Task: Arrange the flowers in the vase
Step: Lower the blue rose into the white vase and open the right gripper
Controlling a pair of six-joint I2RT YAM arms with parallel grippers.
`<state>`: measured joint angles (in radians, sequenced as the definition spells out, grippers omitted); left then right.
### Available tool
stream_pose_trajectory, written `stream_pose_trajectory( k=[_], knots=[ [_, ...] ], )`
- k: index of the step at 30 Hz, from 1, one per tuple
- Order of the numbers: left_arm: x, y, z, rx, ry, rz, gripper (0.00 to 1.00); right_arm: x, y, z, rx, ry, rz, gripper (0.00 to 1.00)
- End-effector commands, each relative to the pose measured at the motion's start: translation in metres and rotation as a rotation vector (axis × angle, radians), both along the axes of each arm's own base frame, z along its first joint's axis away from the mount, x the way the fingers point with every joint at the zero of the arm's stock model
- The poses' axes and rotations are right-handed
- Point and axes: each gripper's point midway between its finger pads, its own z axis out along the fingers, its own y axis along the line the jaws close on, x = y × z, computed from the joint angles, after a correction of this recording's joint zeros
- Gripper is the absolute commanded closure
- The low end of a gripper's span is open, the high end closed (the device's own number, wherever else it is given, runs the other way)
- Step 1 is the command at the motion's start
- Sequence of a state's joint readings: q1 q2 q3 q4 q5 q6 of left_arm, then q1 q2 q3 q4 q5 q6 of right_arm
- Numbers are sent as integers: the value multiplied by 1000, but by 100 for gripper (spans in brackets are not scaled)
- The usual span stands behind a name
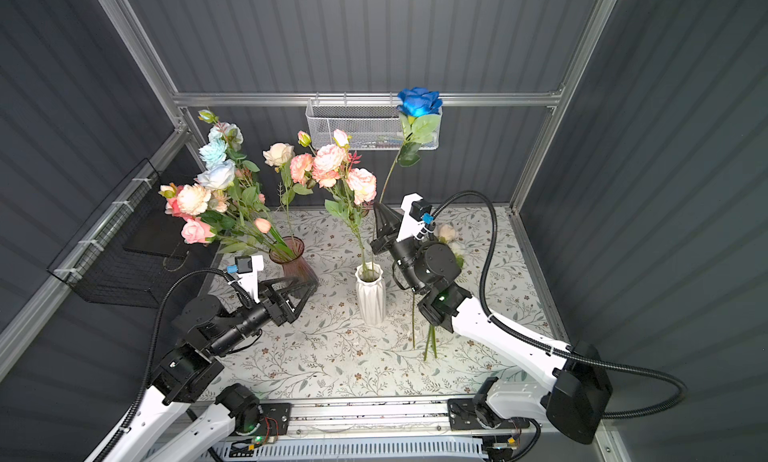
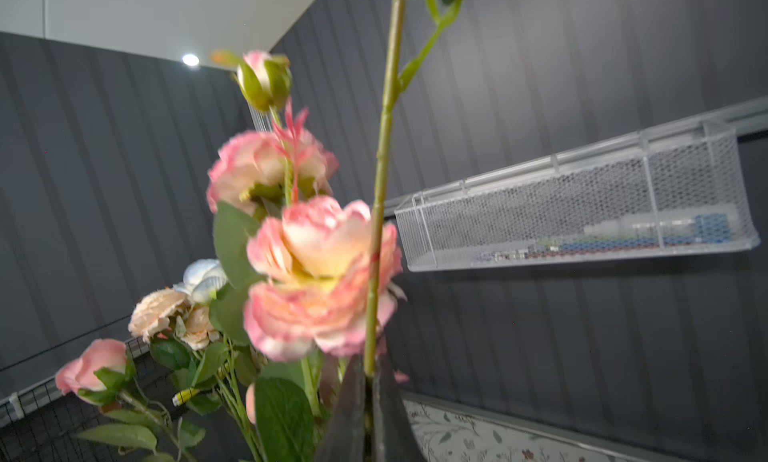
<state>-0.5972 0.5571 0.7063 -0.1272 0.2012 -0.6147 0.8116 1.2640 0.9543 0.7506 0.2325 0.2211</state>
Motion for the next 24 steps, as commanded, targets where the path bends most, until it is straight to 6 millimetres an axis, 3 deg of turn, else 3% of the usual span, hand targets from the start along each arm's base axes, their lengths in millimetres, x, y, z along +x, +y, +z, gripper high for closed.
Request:
stream_pose_trajectory(
  k=[1, 5, 7, 10, 12, 16, 20, 24],
  knots=[
    [-4, -2, 18, -24, -40, -19, 0, 1, 6, -36, -7, 136, 44, 95],
    [-5, -3, 21, -23, -49, -25, 0, -5, 11, -76, -86, 314, 90, 83],
    [-5, -3, 21, -23, -52, -27, 0, -12, 11, -87, -138, 376, 122, 68],
    [-5, -4, 20, -18, -55, -32, 0, -26, 8, -86, -173, 408, 168, 44],
    [-4, -5, 19, -17, -54, -35, 0, -36, 2, -80, -179, 412, 185, 36],
    [-4, -7, 21, -22, -60, -42, 0, -54, -9, -81, -200, 440, 216, 27],
    [-2, -8, 20, -13, -58, -42, 0, -68, -27, -94, -229, 481, 199, 23],
    [-1, -7, 19, -5, -59, -37, 0, -72, -56, -130, -275, 572, 90, 21]
  ],
)
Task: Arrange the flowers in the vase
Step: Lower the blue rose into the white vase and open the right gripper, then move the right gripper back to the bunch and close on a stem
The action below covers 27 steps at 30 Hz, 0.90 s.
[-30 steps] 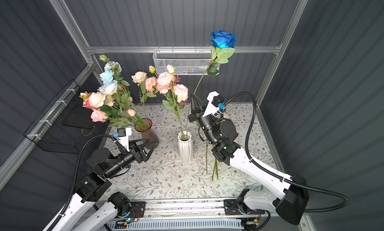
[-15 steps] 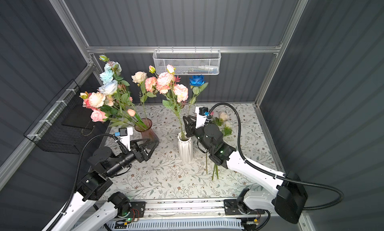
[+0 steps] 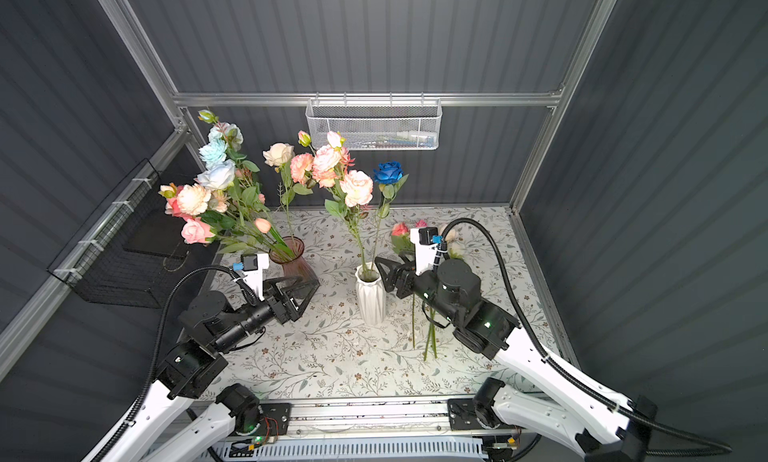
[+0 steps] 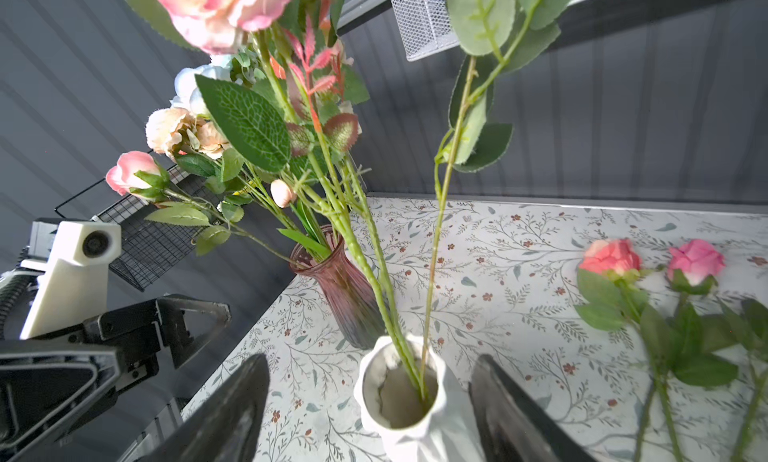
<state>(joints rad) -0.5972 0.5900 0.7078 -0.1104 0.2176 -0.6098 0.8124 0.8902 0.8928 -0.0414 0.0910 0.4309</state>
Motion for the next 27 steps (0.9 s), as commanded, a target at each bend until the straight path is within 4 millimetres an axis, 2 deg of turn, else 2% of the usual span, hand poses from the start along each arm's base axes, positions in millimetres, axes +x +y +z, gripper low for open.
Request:
stream_pose_trajectory(
  k=[1, 7, 10, 12, 18, 20, 27],
  knots=[
    [-4, -1, 22, -15, -67, -17, 0, 0, -26, -61, -138, 150, -103, 22],
    [-3, -4, 20, -13, -61, -28, 0, 28, -76, -157, -211, 478, -289, 32],
    [-4, -6, 18, -8, -53, -38, 0, 43, -92, -192, -207, 605, -326, 39],
    [-4, -6, 17, -7, -47, -39, 0, 55, -95, -211, -272, 639, -335, 42],
    [-5, -5, 14, -3, -42, -39, 0, 89, -93, -254, -467, 752, -313, 53],
    [-6, -5, 14, -5, -42, -38, 0, 95, -96, -270, -527, 798, -321, 56],
    [-7, -5, 13, -6, -34, -45, 0, 118, -102, -300, -625, 862, -337, 65]
  ],
)
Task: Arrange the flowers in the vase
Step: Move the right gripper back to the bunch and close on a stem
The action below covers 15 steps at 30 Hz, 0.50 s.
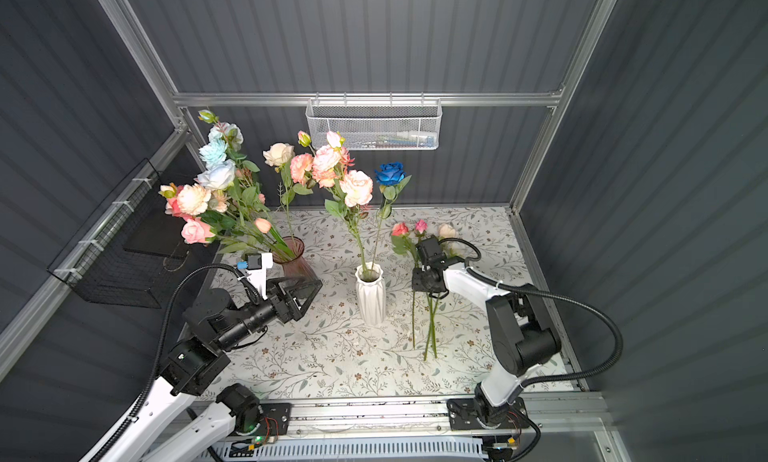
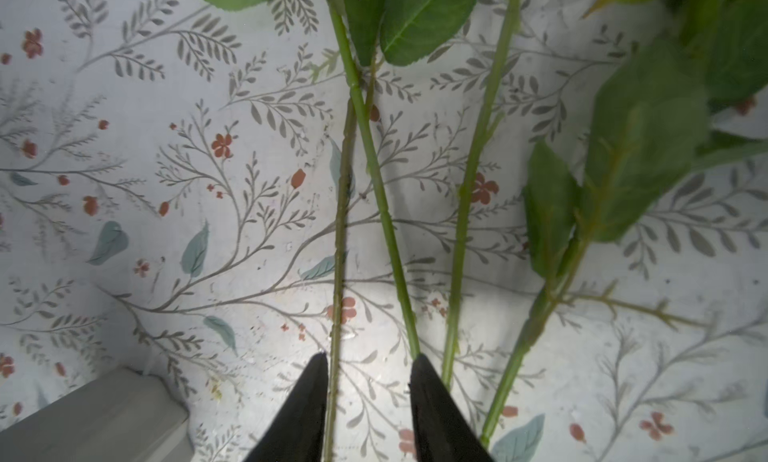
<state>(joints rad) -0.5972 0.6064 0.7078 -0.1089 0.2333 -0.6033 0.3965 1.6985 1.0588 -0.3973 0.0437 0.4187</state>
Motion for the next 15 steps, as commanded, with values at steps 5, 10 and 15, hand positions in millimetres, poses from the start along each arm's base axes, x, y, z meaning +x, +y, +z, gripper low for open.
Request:
stream_pose_trajectory(
  k=[5, 10, 15],
  knots=[
    [-8, 0, 18, -18, -46, -25, 0, 5, -13, -23, -95, 83, 10, 66],
    [-8, 1, 17, -16, -47, -21, 0, 3, -8, -38, -79, 133, 37, 70],
    [-8, 0, 17, -14, -44, -22, 0, -1, -3, -46, -58, 154, 62, 81]
  ],
)
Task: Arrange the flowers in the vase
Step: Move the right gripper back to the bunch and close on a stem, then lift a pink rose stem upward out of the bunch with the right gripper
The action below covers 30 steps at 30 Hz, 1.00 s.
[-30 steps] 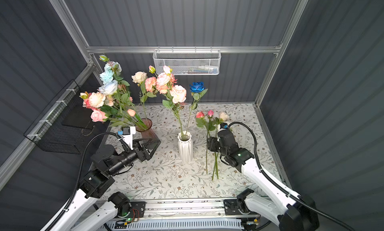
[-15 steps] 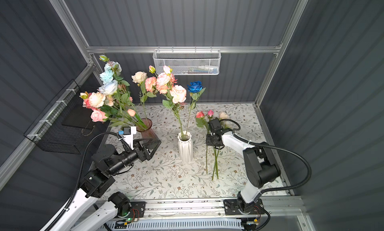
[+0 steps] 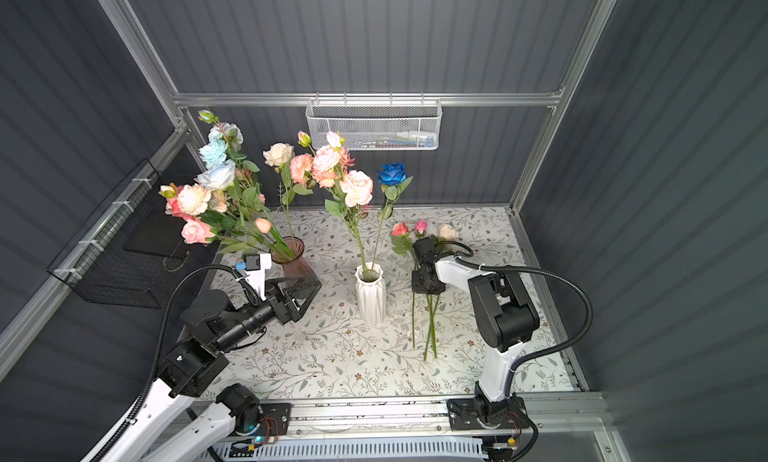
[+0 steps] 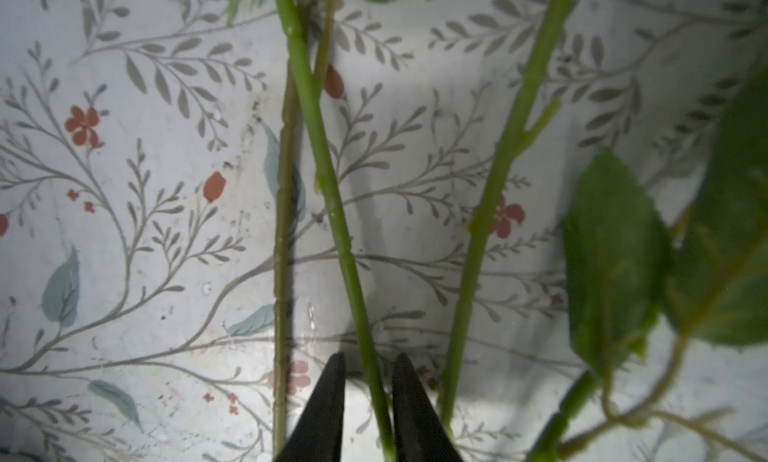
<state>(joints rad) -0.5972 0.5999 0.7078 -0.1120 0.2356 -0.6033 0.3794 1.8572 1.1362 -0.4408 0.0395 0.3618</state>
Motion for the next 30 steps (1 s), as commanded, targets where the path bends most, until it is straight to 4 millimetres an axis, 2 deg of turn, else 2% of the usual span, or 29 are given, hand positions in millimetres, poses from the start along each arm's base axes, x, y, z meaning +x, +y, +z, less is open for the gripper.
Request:
stream_pose_trajectory(
  k=[1, 4, 9, 14, 18, 22, 25, 30],
  knots=[
    [-6, 0, 16, -12, -43, -18, 0, -8, 1, -7, 9, 39, 29, 82],
    [-6, -1, 16, -14, -41, -18, 0, -5, 4, 1, 35, -5, 50, 88],
    [-5, -2, 18, -17, -42, -25, 0, 1, 18, 29, 134, -126, 107, 100],
    [-6, -3, 23, -31, -47, -31, 0, -3, 25, 70, 243, -266, 95, 100],
    [-7, -3, 27, -36, -50, -34, 0, -13, 18, 96, 286, -347, 38, 100],
    [-8, -4, 32, -42, -53, -40, 0, -26, -3, 112, 268, -383, -62, 100],
    [-9, -5, 35, -44, -56, -47, 0, -37, -19, 133, 264, -446, -127, 100],
    [-11, -5, 43, -48, -78, -59, 0, -61, -35, 198, 345, -655, -161, 100]
  ],
)
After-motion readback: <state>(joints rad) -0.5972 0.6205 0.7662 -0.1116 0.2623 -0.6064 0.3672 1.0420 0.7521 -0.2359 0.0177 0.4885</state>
